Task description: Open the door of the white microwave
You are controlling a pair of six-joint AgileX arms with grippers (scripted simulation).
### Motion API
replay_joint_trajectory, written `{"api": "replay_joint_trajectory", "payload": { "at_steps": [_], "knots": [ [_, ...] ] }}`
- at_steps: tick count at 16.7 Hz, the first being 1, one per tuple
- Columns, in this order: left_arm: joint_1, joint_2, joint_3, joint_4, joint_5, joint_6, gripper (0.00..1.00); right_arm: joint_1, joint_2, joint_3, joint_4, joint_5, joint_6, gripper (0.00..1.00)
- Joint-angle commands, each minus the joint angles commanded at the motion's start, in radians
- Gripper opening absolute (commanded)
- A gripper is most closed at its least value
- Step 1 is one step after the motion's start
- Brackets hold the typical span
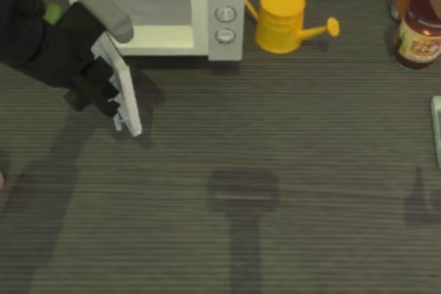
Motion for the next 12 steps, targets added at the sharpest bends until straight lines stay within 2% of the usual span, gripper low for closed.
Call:
{"api": "replay_joint_trajectory", "payload": {
  "at_steps": [3,12],
  "knots": [
    [0.004,0.003,0.000,-0.006,0.006,0.014,0.00,0.000,0.000,0.000,0.000,0.000,0.000,1.00],
    [0.089,0.008,0.017,-0.087,0.085,0.220,0.00,0.000,0.000,0.000,0.000,0.000,0.000,1.00]
  ]
}}
